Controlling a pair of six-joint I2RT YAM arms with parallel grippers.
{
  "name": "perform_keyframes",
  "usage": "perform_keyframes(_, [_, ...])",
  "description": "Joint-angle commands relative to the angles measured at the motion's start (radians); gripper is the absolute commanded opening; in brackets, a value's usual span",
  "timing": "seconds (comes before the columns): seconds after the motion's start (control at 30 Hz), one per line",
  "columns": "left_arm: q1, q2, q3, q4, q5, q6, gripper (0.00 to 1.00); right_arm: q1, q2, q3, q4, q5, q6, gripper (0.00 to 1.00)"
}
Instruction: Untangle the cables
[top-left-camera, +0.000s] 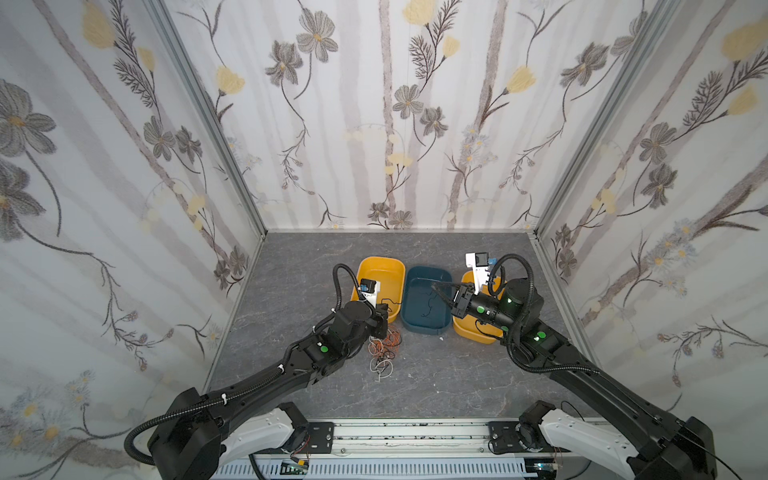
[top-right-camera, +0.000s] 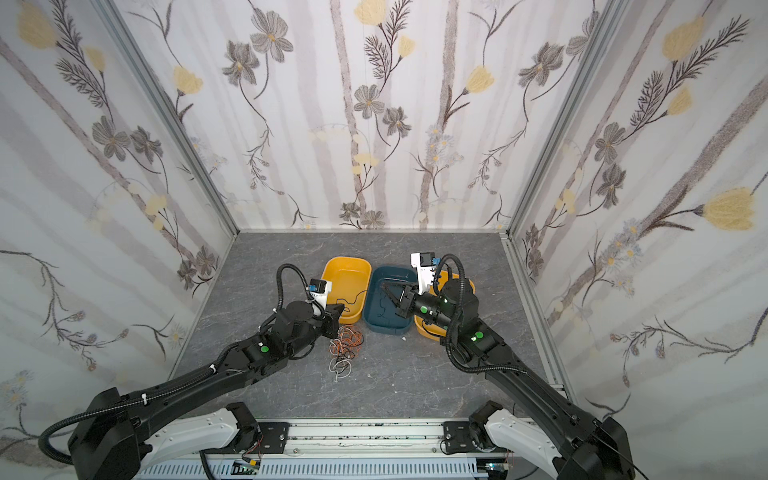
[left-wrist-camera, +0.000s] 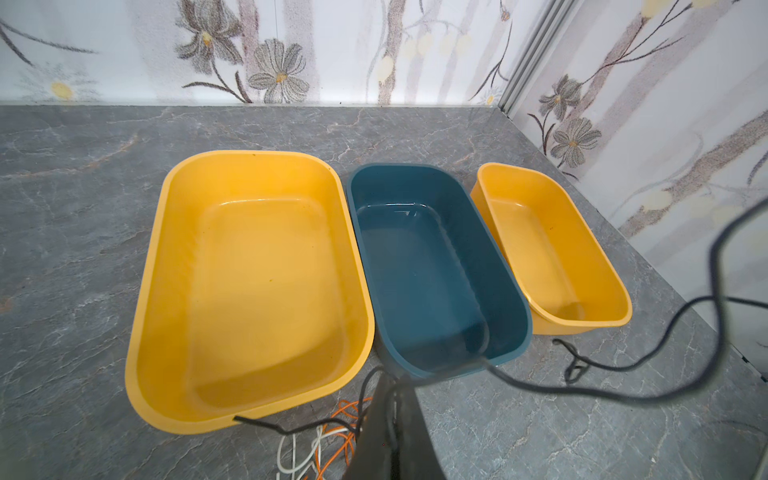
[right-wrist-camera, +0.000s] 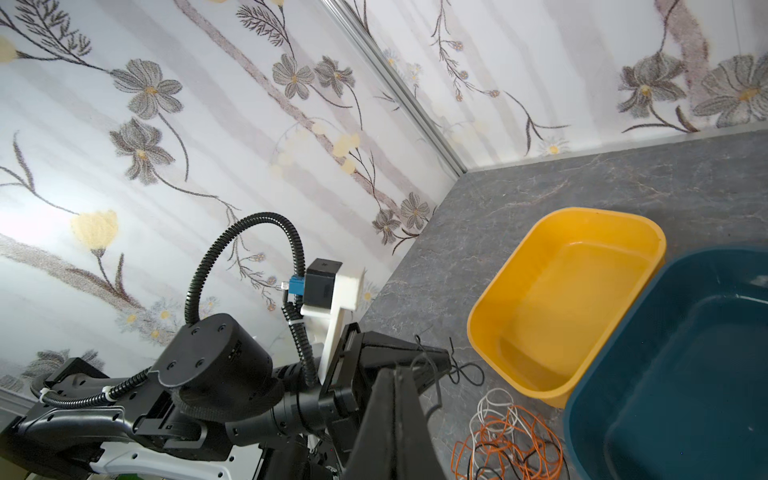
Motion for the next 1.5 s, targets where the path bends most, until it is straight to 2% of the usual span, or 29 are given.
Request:
perform_keyframes(0.0, [0.020, 0.016, 0.010, -0.018, 0.020, -0.010, 0.05, 0.007, 0.069, 0.056, 0.048, -0.008, -0.022, 0.00])
perform_keyframes(0.27, [0.131, 0.058, 0.011, 0.014, 0.093, -0.033, 0.06, 0.049, 0.309, 0.250, 0.051, -0.010, -0.056, 0.00])
perform_keyframes(0.6, [0.251, 0.219, 0.063, 0.083, 0.202, -0.042, 0.07, 0.045, 0.599, 0.455, 0.049, -0.014, -0.085, 0.00])
perform_keyframes(0.83, [0.300, 0.357, 0.129, 0.102, 0.269, -0.058, 0.08, 0.023, 0.734, 0.550, 0.023, -0.035, -0.081, 0.00])
perform_keyframes(0.93, [0.317, 0.399, 0.149, 0.095, 0.292, -0.071, 0.15, 0.012, 0.787, 0.578, -0.012, -0.042, -0.077, 0.00])
perform_keyframes(1.1, [0.330, 0.451, 0.180, 0.033, 0.291, -0.088, 0.38, 0.001, 0.848, 0.584, -0.055, -0.038, -0.068, 0.00])
perform_keyframes(1.17, [0.330, 0.455, 0.180, 0.022, 0.295, -0.092, 0.44, -0.003, 0.871, 0.592, -0.070, -0.050, -0.065, 0.00])
perform_keyframes(1.33, [0.330, 0.416, 0.169, -0.022, 0.282, -0.098, 0.54, -0.005, 0.912, 0.599, -0.093, -0.047, -0.059, 0.00])
perform_keyframes(1.47, [0.330, 0.354, 0.139, -0.046, 0.310, -0.098, 0.67, -0.006, 0.939, 0.607, -0.110, -0.024, -0.053, 0.00])
